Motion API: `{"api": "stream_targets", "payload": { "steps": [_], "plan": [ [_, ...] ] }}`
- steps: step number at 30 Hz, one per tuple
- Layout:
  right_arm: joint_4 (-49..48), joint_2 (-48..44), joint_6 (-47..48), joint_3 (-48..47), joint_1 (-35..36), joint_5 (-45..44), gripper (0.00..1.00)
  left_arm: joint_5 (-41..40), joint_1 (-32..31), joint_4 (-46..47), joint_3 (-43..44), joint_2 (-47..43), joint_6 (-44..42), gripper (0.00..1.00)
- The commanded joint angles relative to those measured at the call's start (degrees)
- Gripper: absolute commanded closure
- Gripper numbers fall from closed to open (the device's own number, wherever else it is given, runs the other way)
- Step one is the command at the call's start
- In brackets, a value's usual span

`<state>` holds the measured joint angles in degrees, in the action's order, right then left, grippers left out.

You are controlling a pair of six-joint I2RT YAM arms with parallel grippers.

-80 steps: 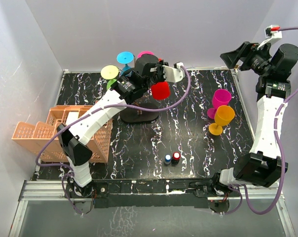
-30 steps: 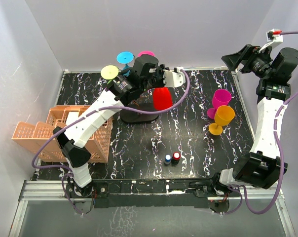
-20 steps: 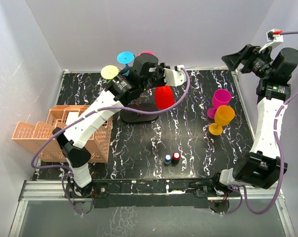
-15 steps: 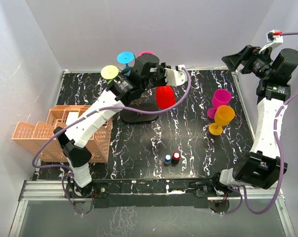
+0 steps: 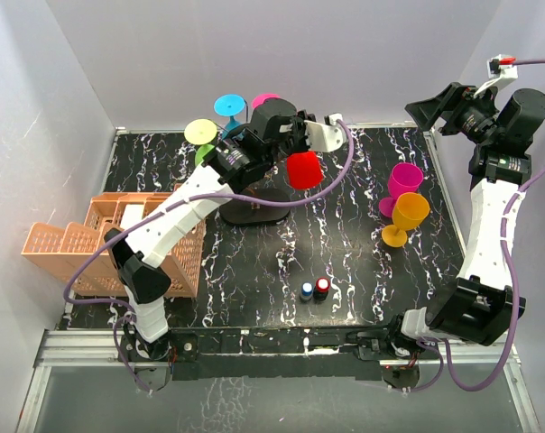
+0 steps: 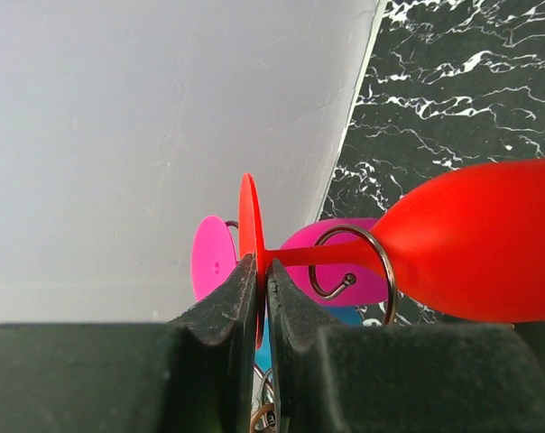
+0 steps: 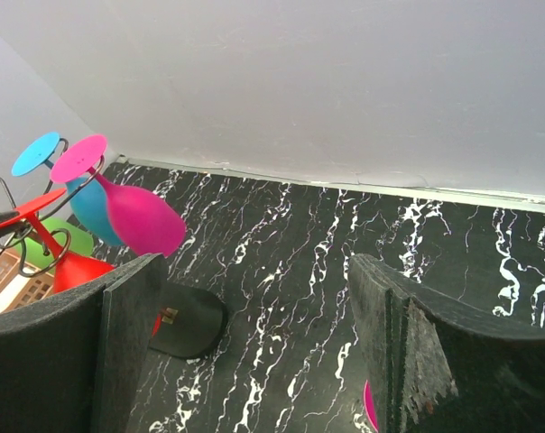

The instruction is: Place the wine glass upside down on the wine glass rack

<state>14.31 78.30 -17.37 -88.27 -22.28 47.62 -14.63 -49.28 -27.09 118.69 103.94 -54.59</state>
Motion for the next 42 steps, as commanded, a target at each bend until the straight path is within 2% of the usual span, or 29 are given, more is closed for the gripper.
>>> {"api": "stream_targets", "payload": {
  "steps": [1,22,42],
  "plan": [
    [-4.10,-2.17,-0.71,0.42,-0.48,0.61,0.12,-4.33,-0.27,3.56,-1.75,-0.75,-1.76,0.91],
    [-5.14,-2.44,-1.32,1.60,-1.09,0.99,0.12,-6.38,-0.29,1.04,-5.90,-2.77,-3.31,0.81],
    [-5.87,-2.77,-1.62,2.53,-1.62,0.99,0.12,-7.52,-0.23,-2.50,-6.66,-4.74,-4.30,0.66]
  ]
}}
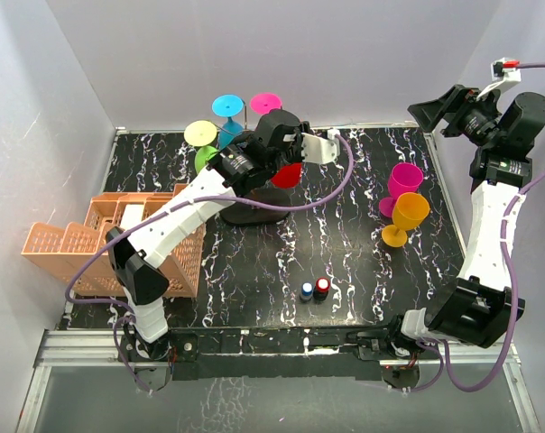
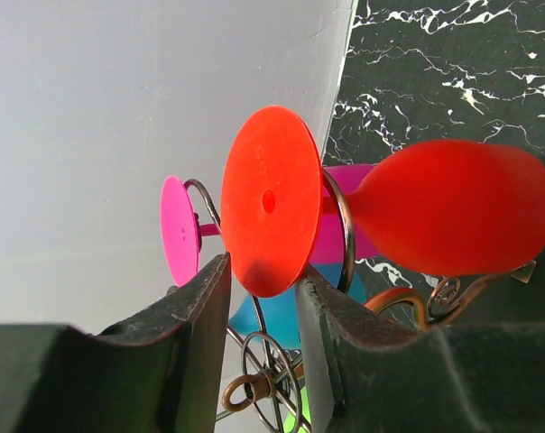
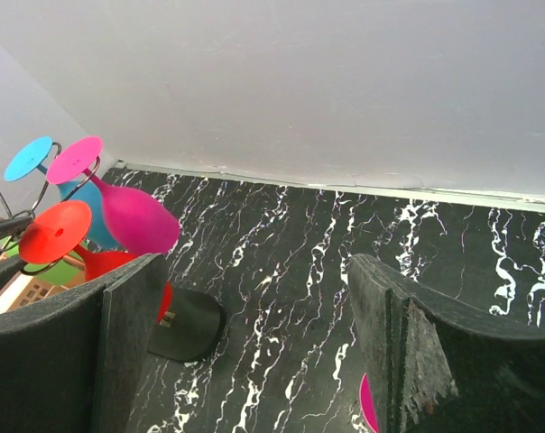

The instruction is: Place the wine glass upside down on the wine glass rack

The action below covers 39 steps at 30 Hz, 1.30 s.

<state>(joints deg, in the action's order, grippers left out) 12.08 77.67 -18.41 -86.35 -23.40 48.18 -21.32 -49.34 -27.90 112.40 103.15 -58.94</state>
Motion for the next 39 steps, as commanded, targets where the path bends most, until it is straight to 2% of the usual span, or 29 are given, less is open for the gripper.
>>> {"api": "stream_targets", "payload": {
  "steps": [1,11,25,39],
  "plan": [
    [-3.70,-2.17,-0.57,0.69,-0.51,0.42,0.12,-0.88,-0.22,-1.77,-0.34,-4.02,0.06,0.66],
    [-4.34,-2.52,-0.96,1.44,-0.84,0.86,0.12,-1.04,-0.17,-3.26,0.57,-5.34,0.05,0.61],
    [-4.96,-2.60,-1.39,1.97,-1.30,0.95,0.12,-1.35,0.91,-5.25,0.67,-6.55,-0.38,0.48],
    [-4.93,-2.77,-0.39,2.67,-1.74,0.20,0.12,-2.48,3.29,-6.29,1.37,-8.30,-0.89,0.46]
  ]
}}
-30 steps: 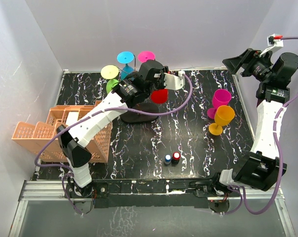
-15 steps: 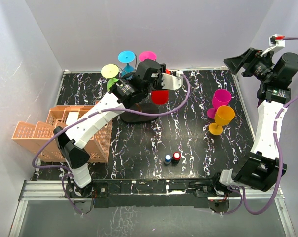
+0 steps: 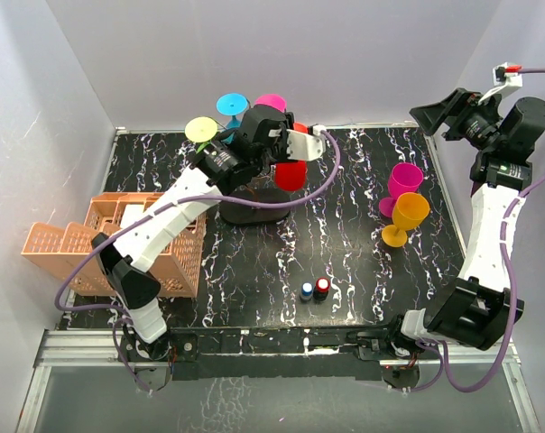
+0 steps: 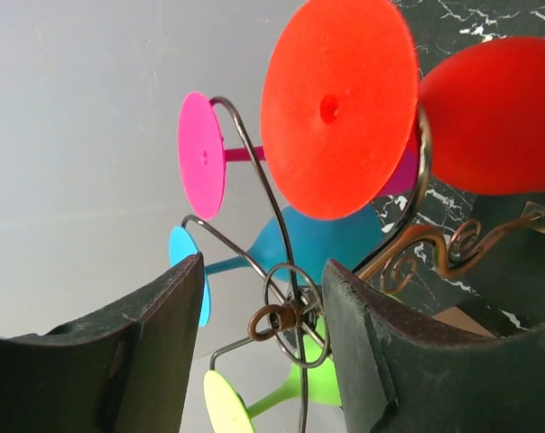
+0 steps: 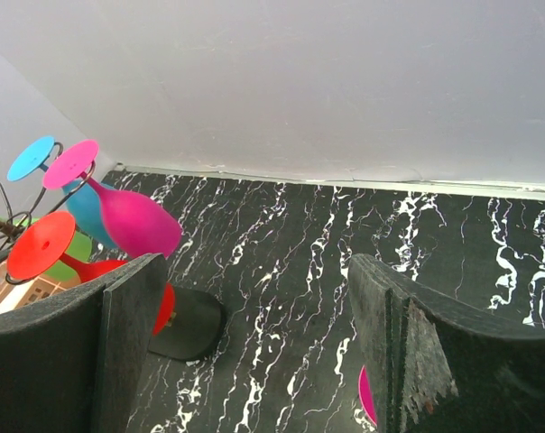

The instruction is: Place the wine glass upside down on the wine glass rack

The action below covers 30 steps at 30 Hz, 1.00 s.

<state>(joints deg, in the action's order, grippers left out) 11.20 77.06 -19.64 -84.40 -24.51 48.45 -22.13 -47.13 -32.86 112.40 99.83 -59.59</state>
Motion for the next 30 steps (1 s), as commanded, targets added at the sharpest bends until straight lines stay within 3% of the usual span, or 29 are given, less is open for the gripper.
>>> {"api": "stream_targets", "payload": {
  "steps": [1,14,17,22,30],
  "plan": [
    [-3.40,-2.11,1.98,0.50,-0.70,-0.67,0.12,-1.64,1.34,-1.27,1.46,-5.17,-0.14,0.46],
    [21.61,-0.88,35.17,-8.32,-0.73,-16.17,0.07,1.36,4.32,6.31,7.79,-6.72,8.97,0.41],
    [26.34,0.52,39.12,-8.32,-0.71,-18.57,0.08,1.58,4.72,7.46,9.82,-6.36,11.18,0.37],
    [31.29,2.94,42.73,-6.61,-0.71,-21.49,0.13,-1.56,5.62,10.52,11.60,-5.84,14.77,0.20],
    [33.28,7.09,44.68,-3.13,1.05,-27.33,0.20,-1.78,6.33,10.30,13.51,-5.35,17.78,0.13]
  ]
}}
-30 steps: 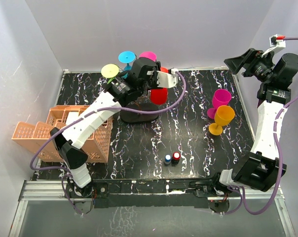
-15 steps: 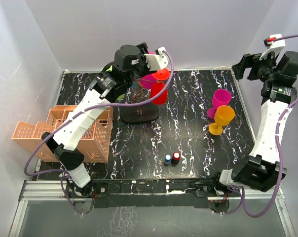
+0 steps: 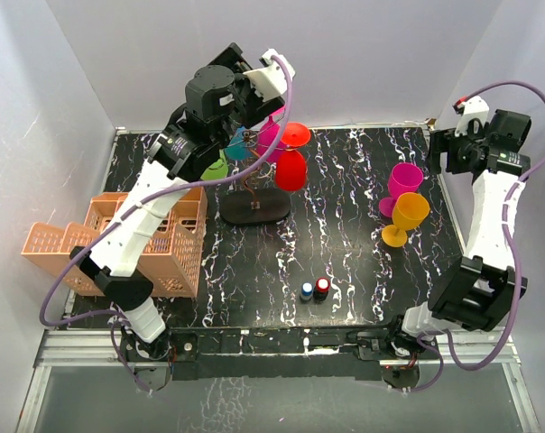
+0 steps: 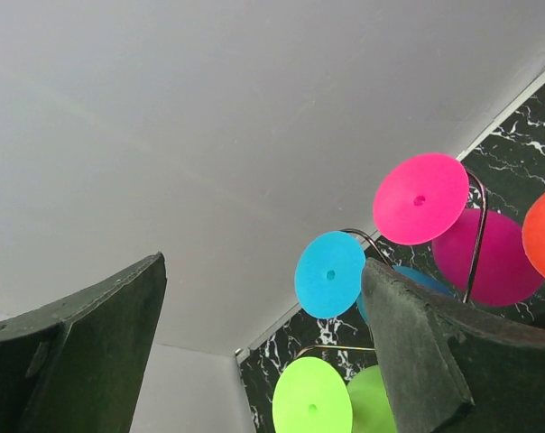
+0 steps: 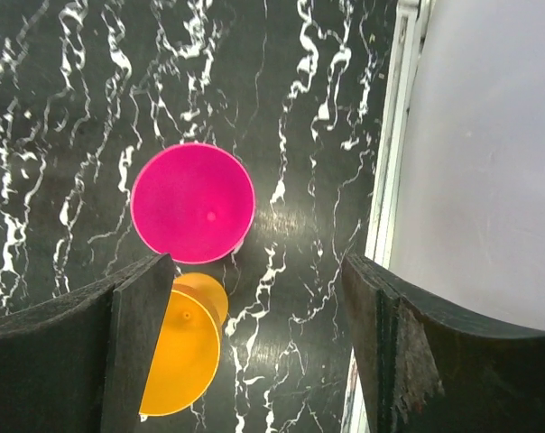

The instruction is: Place the wine glass upside down on the wine glass rack

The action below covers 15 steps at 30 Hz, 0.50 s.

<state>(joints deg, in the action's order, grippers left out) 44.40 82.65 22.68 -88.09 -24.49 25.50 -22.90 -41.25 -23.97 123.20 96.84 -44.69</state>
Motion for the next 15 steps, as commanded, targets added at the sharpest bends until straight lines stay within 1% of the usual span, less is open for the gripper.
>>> {"api": "stream_targets", "payload": {
  "steps": [1,7,11,15],
  "plan": [
    [0.31,2.35,2.37,0.71,1.33,-5.07,0.21,-0.93,0.39,1.34,2.89,-2.29,3.00,0.12],
    [0.11,7.12,1.35,0.44,3.07,-6.73,0.30,-0.16,0.47,0.70,2.95,-1.76,3.62,0.09],
    [-0.09,10.07,0.84,-0.75,5.35,-9.76,0.41,0.13,0.39,0.24,2.75,-1.62,3.64,0.09],
    [-0.66,13.06,0.77,-1.70,7.75,-13.32,0.50,0.18,0.41,0.08,2.51,-1.57,3.58,0.08]
  ]
}}
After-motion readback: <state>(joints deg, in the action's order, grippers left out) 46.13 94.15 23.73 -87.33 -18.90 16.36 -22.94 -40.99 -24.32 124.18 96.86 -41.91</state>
